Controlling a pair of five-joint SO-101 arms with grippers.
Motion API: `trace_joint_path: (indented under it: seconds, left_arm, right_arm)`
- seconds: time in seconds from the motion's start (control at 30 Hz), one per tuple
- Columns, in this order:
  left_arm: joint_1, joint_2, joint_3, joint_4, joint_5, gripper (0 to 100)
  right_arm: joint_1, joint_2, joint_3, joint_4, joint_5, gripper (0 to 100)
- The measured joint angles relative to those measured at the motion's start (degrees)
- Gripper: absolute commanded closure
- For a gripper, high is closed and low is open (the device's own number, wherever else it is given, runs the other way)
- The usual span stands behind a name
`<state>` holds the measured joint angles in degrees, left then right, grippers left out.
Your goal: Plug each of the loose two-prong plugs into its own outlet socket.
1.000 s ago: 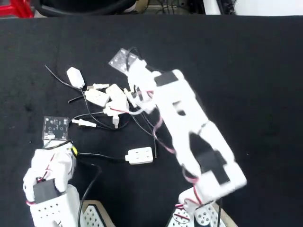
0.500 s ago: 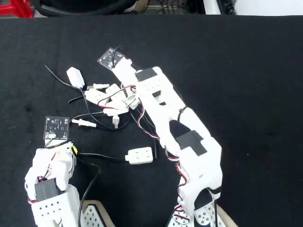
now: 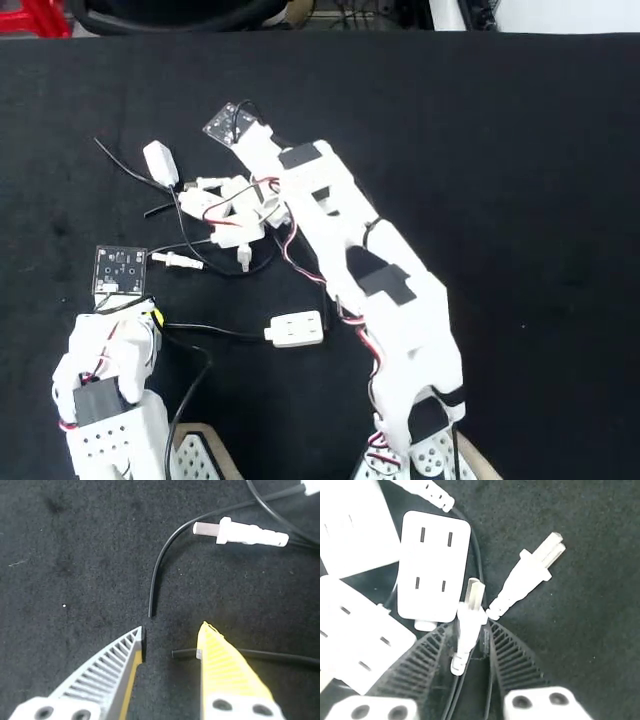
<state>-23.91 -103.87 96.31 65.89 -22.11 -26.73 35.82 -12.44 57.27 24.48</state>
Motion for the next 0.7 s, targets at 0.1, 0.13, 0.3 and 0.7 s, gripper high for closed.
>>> trace_joint_path:
  seconds: [0.1, 0.13, 0.3, 0.7]
  left_arm:
    - [0.0, 0.0, 0.0, 0.0, 0.0, 82]
    - [0.0, 0.0, 0.0, 0.0, 0.0, 82]
    - [0.0, 0.0, 0.0, 0.0, 0.0, 82]
    - [0.0, 0.0, 0.0, -0.7, 0.0, 82]
  right_arm:
    - [0.0, 1.67, -3.08, 2.55, 0.0, 89.7]
    - [0.0, 2.29, -3.96, 3.08, 0.0, 91.4]
    - [0.0, 3.69, -5.98, 4.57, 3.6, 98.6]
    - [1.23, -4.57, -6.68, 21.19, 16.7, 98.7]
